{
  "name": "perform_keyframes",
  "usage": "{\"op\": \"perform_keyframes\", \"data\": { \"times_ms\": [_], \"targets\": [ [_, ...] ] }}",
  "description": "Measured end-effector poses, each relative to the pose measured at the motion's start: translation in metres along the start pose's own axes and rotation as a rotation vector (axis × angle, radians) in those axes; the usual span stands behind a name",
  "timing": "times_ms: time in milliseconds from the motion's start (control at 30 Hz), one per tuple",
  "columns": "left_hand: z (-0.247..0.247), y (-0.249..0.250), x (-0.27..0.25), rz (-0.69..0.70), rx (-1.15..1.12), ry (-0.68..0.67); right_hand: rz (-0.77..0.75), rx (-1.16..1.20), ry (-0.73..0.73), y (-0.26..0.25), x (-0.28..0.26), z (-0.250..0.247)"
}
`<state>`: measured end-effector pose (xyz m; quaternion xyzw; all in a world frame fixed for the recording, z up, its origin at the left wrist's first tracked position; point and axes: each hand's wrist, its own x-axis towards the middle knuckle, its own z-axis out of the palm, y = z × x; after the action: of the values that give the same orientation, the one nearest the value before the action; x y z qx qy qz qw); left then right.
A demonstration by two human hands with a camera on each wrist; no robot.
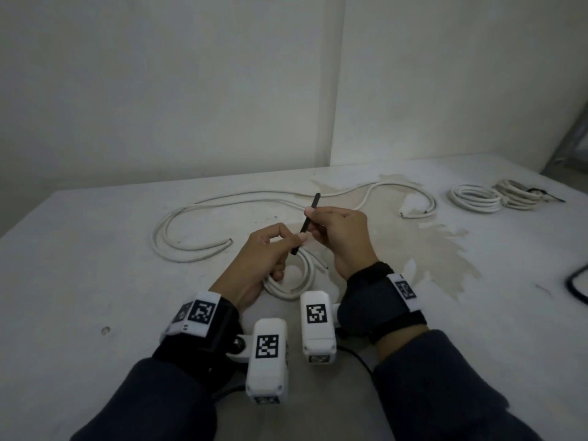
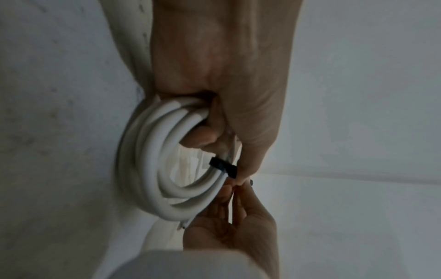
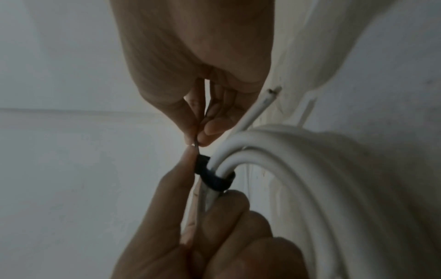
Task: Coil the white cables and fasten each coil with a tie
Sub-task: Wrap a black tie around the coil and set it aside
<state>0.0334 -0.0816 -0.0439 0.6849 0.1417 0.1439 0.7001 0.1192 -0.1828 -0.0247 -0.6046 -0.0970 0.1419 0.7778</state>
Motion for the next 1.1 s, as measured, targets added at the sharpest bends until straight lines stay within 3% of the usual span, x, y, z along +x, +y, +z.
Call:
{"op": "perform_keyframes", "data": {
  "times_ms": [467, 667, 733, 867, 1000, 1100],
  "targets": [
    [0.072, 0.015, 0.028, -0.107, -0.139, -0.085, 0.106, 0.009, -0.092, -0.044, 0.016, -0.074],
    [0.132, 0.013, 0.064, -0.188, -0.310, -0.056, 0.152, -0.441, -0.250, -0.070, 0.023, -0.132],
    [0.154, 0.015, 0.074, -0.212, -0.339, -0.051, 0.154, -0.511, -0.240, -0.074, 0.026, -0.151],
    [0.197, 0.017, 0.094, -0.173, -0.156, -0.123, 0.112, -0.483, 0.076, -0.068, 0.050, -0.188],
    [0.207, 0.005, 0.119, 0.064, 0.754, -0.154, 0.075, -0.457, 0.613, -0.054, 0.082, -0.248],
    [0.199, -0.004, 0.140, 0.068, 1.057, -0.304, 0.110, -0.500, 0.752, -0.061, 0.085, -0.274]
  ]
}}
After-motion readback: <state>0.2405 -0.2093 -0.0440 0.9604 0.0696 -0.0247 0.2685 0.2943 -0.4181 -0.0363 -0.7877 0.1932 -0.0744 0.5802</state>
